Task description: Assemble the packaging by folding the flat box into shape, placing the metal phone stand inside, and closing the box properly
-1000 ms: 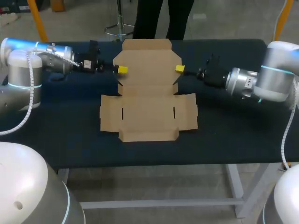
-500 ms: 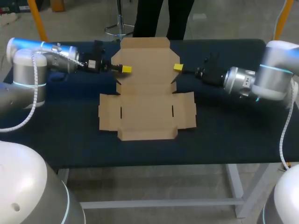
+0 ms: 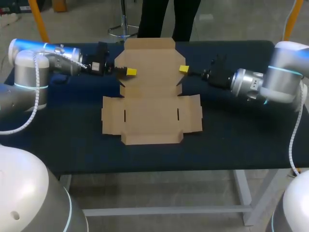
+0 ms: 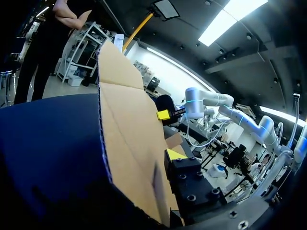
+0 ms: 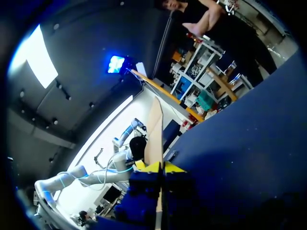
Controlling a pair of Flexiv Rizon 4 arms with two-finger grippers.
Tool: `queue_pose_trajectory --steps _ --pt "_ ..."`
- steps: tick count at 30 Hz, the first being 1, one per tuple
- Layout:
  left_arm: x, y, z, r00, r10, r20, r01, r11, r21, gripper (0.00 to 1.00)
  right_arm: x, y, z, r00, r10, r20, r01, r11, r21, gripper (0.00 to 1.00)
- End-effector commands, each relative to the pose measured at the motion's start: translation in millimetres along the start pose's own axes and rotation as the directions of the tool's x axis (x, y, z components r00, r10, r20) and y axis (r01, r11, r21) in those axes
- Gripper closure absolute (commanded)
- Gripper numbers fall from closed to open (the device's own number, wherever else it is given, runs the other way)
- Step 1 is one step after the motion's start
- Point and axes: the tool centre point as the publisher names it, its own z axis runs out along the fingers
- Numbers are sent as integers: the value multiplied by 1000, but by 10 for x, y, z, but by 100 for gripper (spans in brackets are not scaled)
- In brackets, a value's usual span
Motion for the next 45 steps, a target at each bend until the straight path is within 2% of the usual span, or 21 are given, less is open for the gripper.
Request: queue_pose_trajectory --steps 1,5,10,18,19,21,25,26,27,28,29,30,39,45 --pt "-55 10 -6 1000 -4 -17 4 1000 -2 69 -43 2 22 1000 2 -12 -2 1000 0 100" --pt "-62 15 0 1000 -6 -19 5 1000 -5 73 -36 4 35 1000 0 -17 0 1000 1 100" --pt "-80 13 -4 1000 -7 -22 7 1000 -1 87 -34 7 40 1000 -3 -20 3 1000 0 100" --pt "-85 8 8 999 -5 -32 5 1000 2 88 -18 0 42 1000 -7 -25 7 1000 -5 100" --pt "-86 7 9 999 -5 -33 5 1000 3 89 -16 -1 41 1000 -7 -27 6 1000 -5 100" --pt "-91 5 19 999 -5 -35 5 1000 2 100 -11 -5 41 1000 -7 -30 7 1000 -5 100" --pt "-101 10 37 999 0 -37 0 1000 -3 100 -4 -10 46 999 -3 -39 3 1000 8 100" --pt "-106 12 38 999 2 -38 -2 1000 -5 100 4 -13 43 999 -3 -38 3 1000 9 87" --pt "-110 13 37 999 2 -37 -3 1000 -7 100 17 -15 34 999 -4 -37 4 1000 11 63" --pt "-113 13 35 999 3 -37 -3 1000 -7 100 25 -15 24 999 -4 -36 5 1000 11 53" --pt "-119 10 29 999 4 -38 -4 1000 -8 100 44 -13 0 999 -9 -31 10 1000 12 19" --pt "-123 6 24 999 5 -38 -5 1000 -7 100 54 -10 -16 1000 -11 -27 12 1000 12 0" --pt "-180 -55 -2 999 30 -33 -30 1000 -7 100 236 14 -251 998 -62 27 61 998 17 0" --pt "-177 -145 -17 995 89 -49 -89 996 -7 100 381 0 -427 990 -119 76 117 993 31 0"
